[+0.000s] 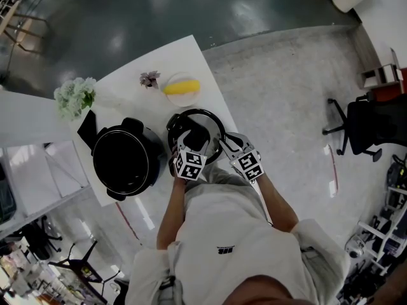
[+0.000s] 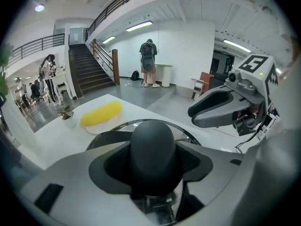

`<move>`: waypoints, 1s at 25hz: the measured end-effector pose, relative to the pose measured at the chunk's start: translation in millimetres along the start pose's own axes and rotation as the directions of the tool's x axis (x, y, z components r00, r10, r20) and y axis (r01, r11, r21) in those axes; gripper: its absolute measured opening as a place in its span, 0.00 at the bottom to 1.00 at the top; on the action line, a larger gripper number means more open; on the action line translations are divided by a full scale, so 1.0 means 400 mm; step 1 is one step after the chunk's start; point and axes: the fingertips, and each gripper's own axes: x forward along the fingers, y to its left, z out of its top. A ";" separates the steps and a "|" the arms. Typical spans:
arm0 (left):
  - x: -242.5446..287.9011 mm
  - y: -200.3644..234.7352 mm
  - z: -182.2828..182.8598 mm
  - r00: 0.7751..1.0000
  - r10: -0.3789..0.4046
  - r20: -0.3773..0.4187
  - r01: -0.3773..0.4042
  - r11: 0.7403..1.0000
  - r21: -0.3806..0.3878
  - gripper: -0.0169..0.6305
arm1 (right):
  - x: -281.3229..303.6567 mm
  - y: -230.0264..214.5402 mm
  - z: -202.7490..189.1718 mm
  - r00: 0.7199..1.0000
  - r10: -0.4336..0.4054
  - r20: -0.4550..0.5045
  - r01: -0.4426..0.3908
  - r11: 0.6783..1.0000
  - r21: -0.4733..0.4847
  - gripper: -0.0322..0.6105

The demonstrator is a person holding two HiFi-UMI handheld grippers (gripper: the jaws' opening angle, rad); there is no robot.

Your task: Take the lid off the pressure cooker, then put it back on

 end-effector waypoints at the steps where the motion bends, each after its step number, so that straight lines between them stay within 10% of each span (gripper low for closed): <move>1: -0.001 -0.001 0.000 1.000 0.000 0.002 0.000 1.000 -0.001 0.47 | -0.002 0.002 -0.001 1.000 0.001 -0.003 -0.001 1.000 0.002 0.21; 25: -0.066 -0.004 0.042 0.999 0.006 0.044 -0.004 0.999 -0.044 0.55 | 0.000 0.038 0.007 0.999 0.032 0.004 -0.032 0.999 -0.007 0.22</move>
